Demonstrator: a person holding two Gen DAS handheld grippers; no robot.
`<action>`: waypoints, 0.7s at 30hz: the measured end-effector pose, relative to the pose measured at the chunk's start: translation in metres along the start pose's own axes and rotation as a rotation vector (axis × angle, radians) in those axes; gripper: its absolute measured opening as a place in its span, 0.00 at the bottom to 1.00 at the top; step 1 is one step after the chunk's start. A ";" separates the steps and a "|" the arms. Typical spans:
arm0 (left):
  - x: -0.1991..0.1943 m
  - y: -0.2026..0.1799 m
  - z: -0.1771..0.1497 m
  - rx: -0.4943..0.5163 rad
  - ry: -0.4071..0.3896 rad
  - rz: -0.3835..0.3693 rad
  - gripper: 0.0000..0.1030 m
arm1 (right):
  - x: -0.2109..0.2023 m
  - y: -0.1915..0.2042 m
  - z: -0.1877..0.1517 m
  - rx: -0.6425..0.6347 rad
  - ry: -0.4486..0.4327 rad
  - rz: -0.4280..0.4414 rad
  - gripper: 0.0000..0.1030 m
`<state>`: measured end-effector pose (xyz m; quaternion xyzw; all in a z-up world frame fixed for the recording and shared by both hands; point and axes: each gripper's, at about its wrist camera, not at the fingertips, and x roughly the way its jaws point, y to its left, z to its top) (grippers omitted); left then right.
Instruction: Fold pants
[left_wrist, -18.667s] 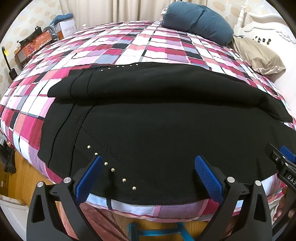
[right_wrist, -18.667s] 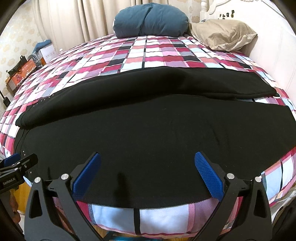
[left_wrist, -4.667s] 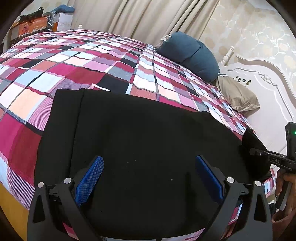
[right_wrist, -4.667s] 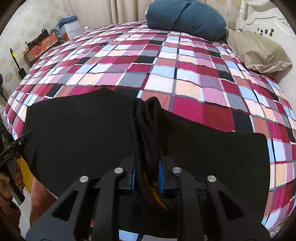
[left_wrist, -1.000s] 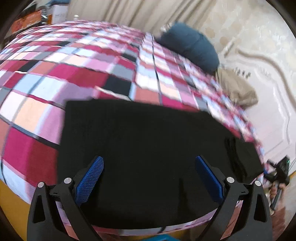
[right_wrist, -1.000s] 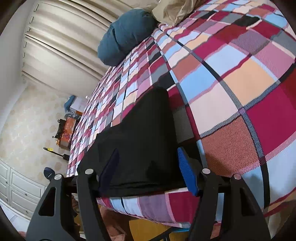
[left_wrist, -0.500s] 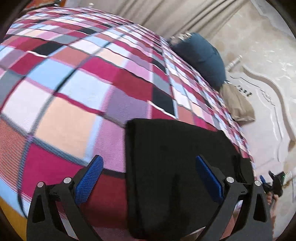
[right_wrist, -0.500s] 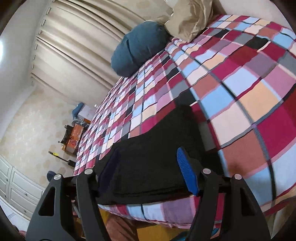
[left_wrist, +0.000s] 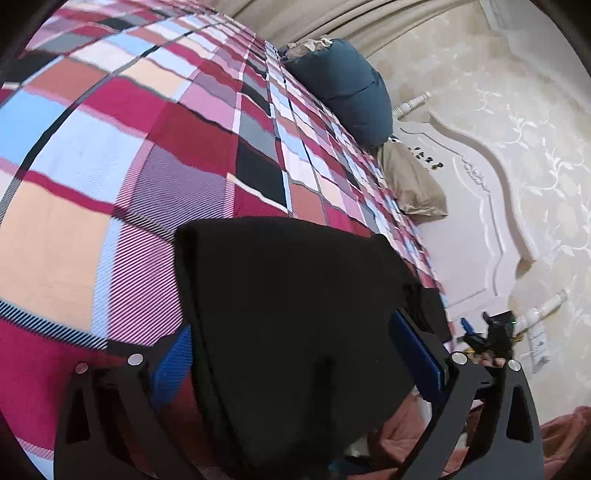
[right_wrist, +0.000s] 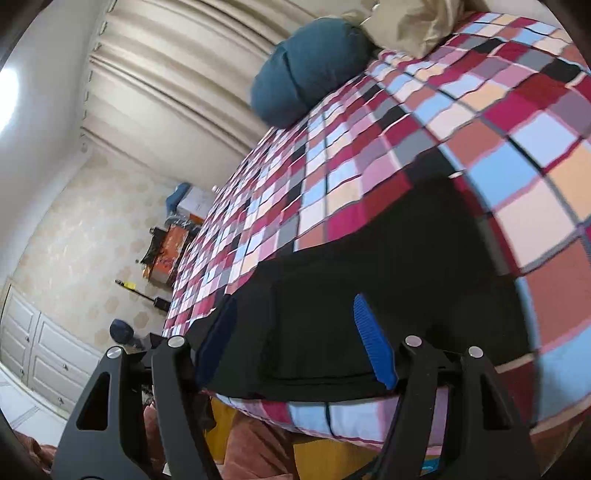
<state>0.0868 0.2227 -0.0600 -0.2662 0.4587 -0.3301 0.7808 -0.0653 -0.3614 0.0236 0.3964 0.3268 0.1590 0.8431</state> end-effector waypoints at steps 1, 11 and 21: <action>0.005 0.000 -0.001 -0.007 0.012 0.012 0.34 | 0.005 0.003 -0.001 -0.006 0.009 0.005 0.64; 0.007 0.014 0.001 -0.151 0.044 0.025 0.13 | 0.039 0.030 -0.013 -0.097 0.060 -0.066 0.64; -0.007 -0.065 0.023 -0.078 -0.002 -0.087 0.13 | 0.043 0.030 -0.024 -0.202 0.057 -0.348 0.65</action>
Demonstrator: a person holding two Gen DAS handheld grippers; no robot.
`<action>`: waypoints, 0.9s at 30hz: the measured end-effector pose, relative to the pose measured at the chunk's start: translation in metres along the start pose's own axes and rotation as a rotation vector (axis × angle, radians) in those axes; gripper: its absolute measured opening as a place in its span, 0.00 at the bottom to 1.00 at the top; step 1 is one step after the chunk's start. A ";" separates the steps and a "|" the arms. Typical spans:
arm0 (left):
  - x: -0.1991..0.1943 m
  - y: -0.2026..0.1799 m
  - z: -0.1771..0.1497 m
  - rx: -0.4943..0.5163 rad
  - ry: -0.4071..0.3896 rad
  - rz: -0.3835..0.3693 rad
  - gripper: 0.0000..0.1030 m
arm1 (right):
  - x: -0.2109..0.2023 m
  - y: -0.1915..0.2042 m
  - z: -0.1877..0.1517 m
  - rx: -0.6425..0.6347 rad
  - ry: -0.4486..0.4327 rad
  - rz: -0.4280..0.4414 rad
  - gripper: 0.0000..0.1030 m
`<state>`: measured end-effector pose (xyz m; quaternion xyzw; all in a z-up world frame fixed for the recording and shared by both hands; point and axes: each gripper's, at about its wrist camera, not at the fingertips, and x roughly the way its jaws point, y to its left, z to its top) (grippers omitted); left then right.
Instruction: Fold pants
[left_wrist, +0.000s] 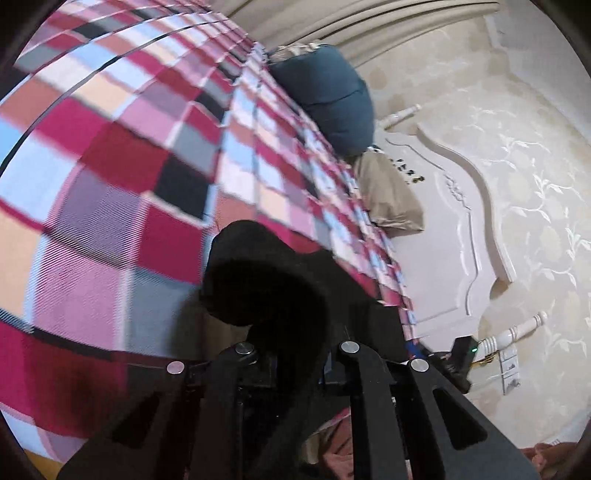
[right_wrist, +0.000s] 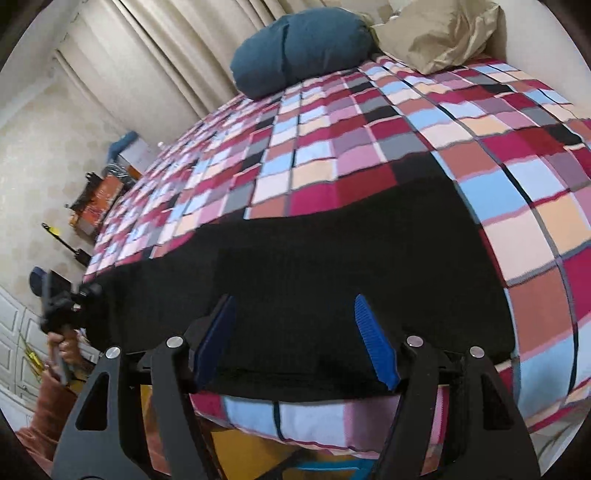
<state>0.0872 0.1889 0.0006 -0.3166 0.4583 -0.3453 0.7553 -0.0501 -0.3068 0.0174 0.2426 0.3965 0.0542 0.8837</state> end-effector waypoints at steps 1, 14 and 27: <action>0.004 -0.009 0.002 0.011 0.002 -0.002 0.13 | 0.001 -0.002 -0.001 0.003 0.002 -0.006 0.65; 0.061 -0.134 0.018 0.174 0.075 -0.073 0.13 | -0.013 0.001 -0.009 -0.034 -0.030 -0.048 0.71; 0.157 -0.193 -0.019 0.291 0.168 -0.025 0.13 | -0.030 -0.027 -0.016 0.025 -0.077 -0.008 0.83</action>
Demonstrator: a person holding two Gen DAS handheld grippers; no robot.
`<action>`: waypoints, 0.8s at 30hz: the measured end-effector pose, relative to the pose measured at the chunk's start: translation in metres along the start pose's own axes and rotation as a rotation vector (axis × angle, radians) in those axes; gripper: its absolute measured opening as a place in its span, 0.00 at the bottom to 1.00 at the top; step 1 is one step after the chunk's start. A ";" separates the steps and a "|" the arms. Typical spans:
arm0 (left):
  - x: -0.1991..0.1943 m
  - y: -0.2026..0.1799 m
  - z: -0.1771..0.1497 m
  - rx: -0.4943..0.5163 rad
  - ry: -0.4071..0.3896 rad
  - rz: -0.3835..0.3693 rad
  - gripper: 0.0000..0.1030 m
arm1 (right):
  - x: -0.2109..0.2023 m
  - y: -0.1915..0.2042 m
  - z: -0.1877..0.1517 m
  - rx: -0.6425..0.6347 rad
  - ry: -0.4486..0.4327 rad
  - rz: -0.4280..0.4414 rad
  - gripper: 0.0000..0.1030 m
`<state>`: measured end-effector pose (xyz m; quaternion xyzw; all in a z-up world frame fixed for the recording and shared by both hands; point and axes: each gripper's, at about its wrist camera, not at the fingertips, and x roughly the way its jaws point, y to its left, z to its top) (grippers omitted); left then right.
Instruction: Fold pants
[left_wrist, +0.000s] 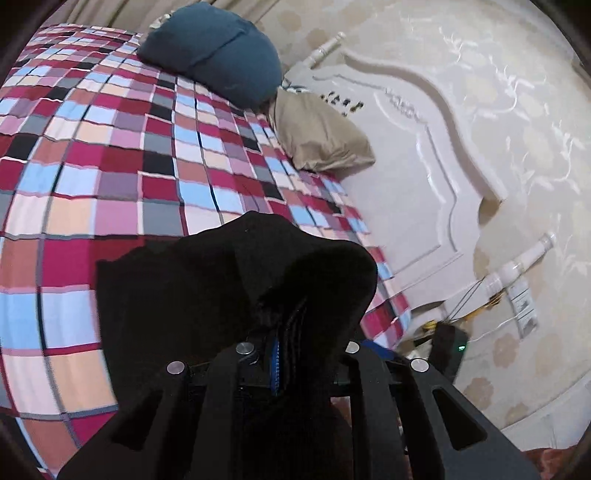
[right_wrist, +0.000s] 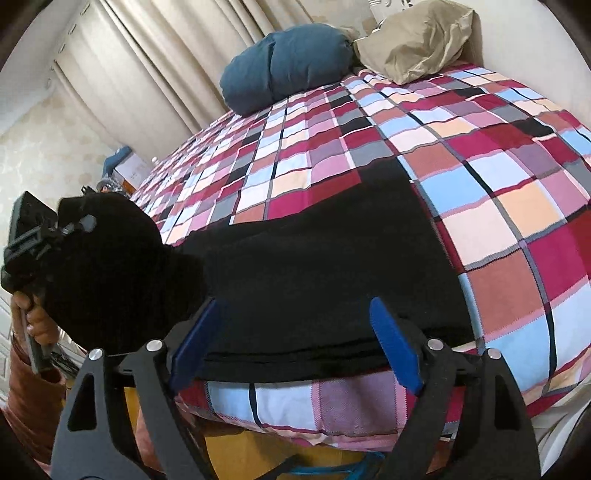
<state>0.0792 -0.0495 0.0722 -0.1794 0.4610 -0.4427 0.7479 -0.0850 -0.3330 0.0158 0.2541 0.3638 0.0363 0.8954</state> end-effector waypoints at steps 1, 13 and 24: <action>0.007 -0.002 -0.001 0.002 0.009 0.005 0.13 | -0.002 -0.002 0.000 0.004 -0.006 -0.002 0.88; 0.072 -0.028 -0.025 0.100 0.070 0.140 0.14 | -0.023 -0.041 -0.002 0.134 -0.111 -0.026 0.97; 0.127 -0.078 -0.028 0.199 0.104 0.153 0.14 | -0.029 -0.053 -0.004 0.141 -0.114 -0.018 0.97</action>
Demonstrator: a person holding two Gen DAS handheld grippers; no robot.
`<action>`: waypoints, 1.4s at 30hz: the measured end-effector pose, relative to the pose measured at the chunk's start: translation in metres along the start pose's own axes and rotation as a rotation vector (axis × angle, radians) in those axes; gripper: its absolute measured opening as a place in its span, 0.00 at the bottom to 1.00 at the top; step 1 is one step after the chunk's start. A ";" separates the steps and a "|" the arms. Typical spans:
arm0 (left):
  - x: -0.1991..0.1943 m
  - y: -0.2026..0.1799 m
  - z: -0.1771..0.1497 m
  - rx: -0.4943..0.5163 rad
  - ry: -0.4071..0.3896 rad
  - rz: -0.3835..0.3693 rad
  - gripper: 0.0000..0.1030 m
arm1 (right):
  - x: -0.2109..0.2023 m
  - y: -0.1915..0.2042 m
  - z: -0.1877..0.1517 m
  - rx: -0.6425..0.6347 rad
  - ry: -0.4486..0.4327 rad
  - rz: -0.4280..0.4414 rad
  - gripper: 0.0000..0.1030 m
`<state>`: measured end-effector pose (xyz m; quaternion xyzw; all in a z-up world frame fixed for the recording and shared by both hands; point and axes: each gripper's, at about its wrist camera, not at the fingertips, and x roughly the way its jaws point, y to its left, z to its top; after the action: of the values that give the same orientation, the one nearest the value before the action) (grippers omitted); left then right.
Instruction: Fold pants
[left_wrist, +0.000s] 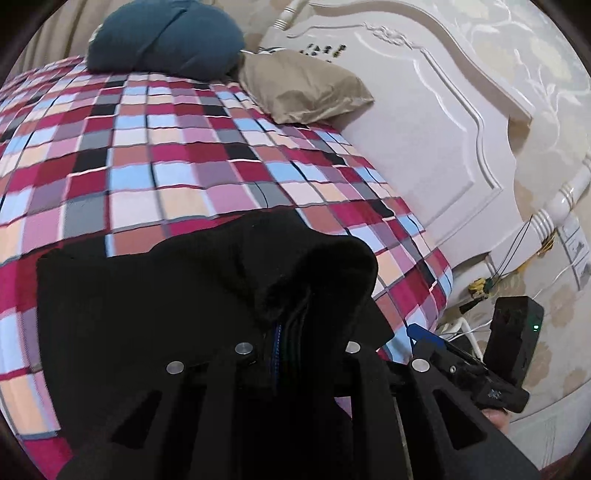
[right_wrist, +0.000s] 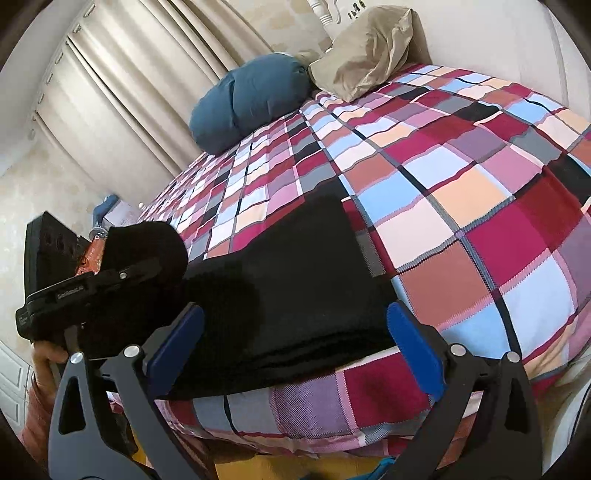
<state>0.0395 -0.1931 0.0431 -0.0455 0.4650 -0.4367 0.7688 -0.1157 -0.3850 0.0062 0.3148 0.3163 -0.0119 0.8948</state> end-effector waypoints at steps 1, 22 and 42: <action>0.006 -0.004 0.001 0.007 0.004 0.007 0.14 | 0.000 -0.001 0.000 0.004 0.000 0.001 0.97; 0.072 -0.035 -0.014 0.001 0.005 0.037 0.55 | -0.005 -0.021 -0.004 0.031 0.022 -0.033 0.97; -0.018 0.002 -0.042 -0.022 -0.167 0.238 0.79 | 0.004 -0.033 0.025 0.140 0.097 0.333 0.97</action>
<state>0.0053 -0.1650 0.0311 -0.0343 0.4064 -0.3320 0.8506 -0.1058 -0.4246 0.0005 0.4245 0.3011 0.1299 0.8440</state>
